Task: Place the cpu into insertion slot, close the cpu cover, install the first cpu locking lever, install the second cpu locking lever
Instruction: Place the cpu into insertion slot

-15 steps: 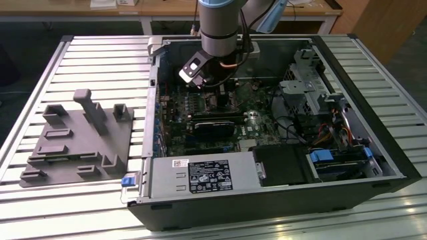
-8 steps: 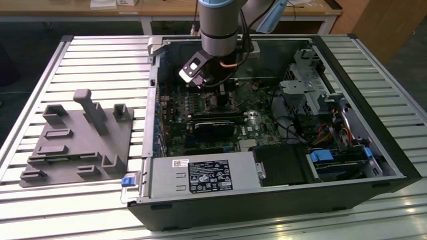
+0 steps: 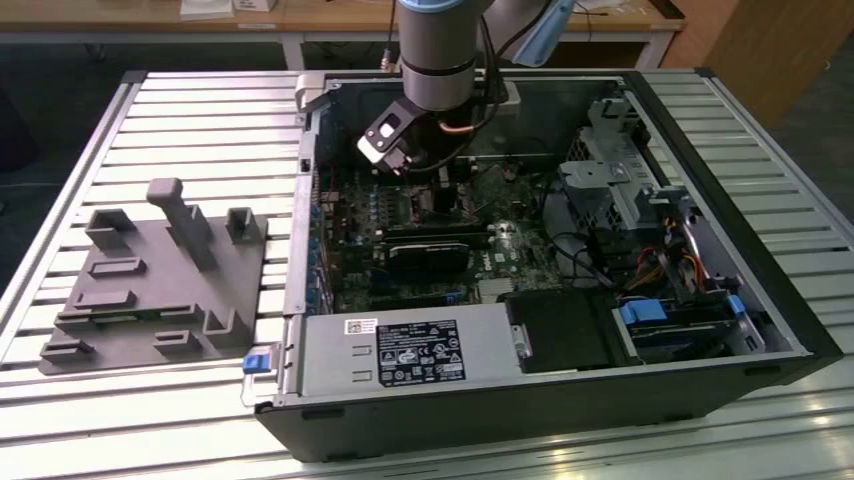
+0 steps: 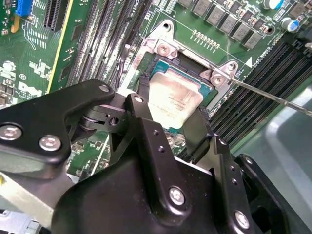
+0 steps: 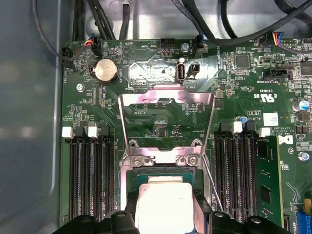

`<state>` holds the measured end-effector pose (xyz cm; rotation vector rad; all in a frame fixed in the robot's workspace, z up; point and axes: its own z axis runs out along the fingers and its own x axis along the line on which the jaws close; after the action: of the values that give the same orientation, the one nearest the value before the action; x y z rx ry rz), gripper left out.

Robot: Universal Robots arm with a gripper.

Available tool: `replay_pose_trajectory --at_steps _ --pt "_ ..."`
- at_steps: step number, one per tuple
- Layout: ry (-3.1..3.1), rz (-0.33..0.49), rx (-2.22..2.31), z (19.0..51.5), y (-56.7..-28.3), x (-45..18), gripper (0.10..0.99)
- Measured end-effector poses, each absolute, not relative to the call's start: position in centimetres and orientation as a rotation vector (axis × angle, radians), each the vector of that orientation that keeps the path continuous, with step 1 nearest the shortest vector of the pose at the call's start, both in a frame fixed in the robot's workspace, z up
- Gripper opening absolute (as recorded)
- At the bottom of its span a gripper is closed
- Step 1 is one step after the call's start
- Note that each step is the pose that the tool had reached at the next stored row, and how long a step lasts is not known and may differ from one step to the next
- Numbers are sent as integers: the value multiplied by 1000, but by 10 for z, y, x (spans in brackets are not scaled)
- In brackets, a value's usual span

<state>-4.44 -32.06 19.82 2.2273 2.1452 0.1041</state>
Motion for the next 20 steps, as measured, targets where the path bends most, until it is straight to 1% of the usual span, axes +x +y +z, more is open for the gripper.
replay_pose_trajectory --at_steps 20 --pt "2142 104 2230 196 -321 -43 525"
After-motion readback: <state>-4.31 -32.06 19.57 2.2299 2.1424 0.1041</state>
